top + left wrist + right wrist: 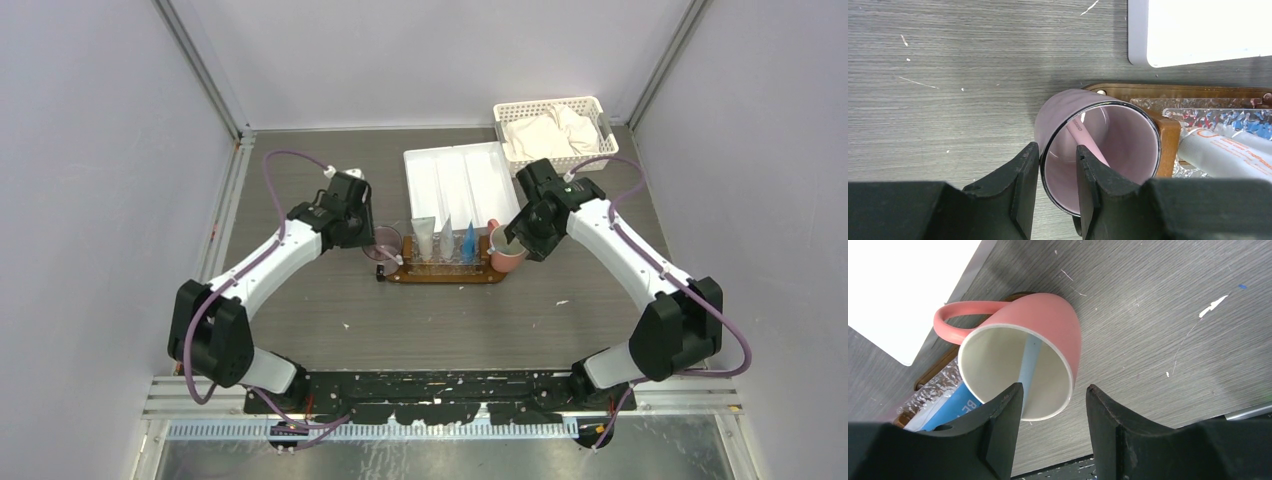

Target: Prepare toiletry sets of a toothbrush and toothpaste on the tray

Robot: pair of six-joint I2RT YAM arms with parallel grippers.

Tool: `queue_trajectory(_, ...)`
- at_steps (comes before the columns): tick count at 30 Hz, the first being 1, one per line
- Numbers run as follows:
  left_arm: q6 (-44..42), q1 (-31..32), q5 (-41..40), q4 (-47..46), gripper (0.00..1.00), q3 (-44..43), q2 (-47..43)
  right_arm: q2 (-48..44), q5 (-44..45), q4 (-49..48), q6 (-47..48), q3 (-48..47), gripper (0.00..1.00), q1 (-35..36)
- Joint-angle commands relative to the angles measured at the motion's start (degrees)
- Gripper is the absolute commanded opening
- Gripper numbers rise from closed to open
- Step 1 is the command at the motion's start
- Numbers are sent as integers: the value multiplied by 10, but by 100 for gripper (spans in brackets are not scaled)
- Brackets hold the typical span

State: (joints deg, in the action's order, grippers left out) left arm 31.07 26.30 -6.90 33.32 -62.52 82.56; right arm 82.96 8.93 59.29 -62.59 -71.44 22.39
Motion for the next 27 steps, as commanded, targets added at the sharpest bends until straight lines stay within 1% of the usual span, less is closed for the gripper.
queue_trajectory(1,2,3,-8,-1,35,-8,-35,-26,16,12,9,-33,56,-5)
queue_trajectory(10,-2,3,-26,24,37,-23,-80,-49,21,28,26,-55,55,-25)
queue_trajectory(14,-4,3,-24,18,38,-26,-69,-48,13,22,31,-47,56,-32)
queue_trajectory(17,1,3,-4,8,34,-18,-47,-46,7,14,31,-37,55,-33)
queue_trajectory(21,9,4,18,-33,30,10,-29,-41,-2,4,31,-30,55,-35)
queue_trajectory(23,12,5,17,-42,28,18,-20,-39,-5,2,31,-30,55,-36)
queue_trajectory(25,15,5,14,-57,28,31,-24,-37,-12,-4,33,-28,55,-36)
queue_trajectory(27,13,5,2,-50,28,32,-27,-36,-16,-5,34,-29,56,-37)
